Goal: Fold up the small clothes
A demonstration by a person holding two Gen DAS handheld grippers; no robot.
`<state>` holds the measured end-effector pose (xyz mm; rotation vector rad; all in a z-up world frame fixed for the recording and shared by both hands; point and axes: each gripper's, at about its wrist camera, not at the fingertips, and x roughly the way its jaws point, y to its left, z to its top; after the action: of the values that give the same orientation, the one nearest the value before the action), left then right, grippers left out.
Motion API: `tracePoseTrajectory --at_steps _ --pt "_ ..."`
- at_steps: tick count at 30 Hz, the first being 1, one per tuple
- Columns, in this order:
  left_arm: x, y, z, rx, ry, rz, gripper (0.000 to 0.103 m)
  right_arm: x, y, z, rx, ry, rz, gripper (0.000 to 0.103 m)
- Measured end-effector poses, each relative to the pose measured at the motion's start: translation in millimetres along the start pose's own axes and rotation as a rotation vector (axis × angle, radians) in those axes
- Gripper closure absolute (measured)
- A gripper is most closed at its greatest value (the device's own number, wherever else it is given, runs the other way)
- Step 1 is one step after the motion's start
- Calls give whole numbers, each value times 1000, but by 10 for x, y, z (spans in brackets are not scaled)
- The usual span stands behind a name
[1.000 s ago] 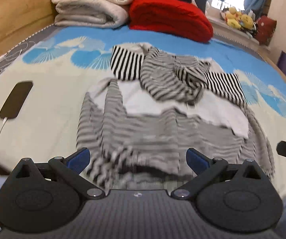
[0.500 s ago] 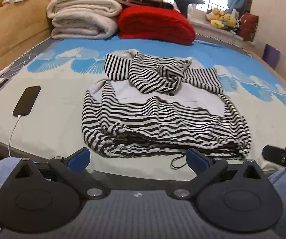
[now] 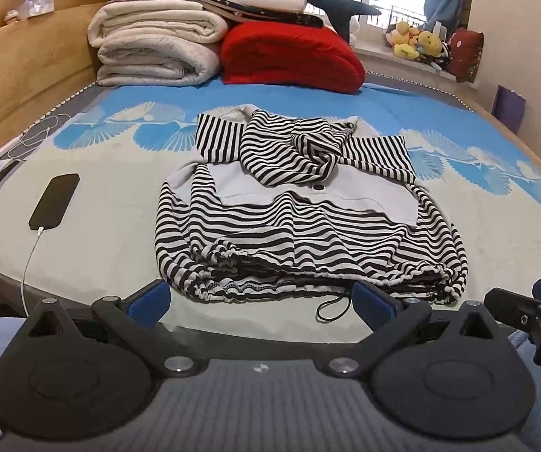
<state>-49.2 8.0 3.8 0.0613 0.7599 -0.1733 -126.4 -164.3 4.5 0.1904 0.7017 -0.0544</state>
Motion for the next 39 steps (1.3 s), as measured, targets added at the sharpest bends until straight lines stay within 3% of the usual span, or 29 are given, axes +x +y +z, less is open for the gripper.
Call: tracePoseTrajectory --at_steps 14,31,36,39 --pt "179 1 24 20 10 9 0 193 20 18 -6 33 -7 18" --pt "629 60 103 21 76 38 0 617 -52 83 5 100 -19 18" --pt "892 287 244 6 60 99 0 852 -254 127 32 121 -37 18" --pt "1118 541 343 9 28 128 0 1073 -529 173 88 129 -100 18"
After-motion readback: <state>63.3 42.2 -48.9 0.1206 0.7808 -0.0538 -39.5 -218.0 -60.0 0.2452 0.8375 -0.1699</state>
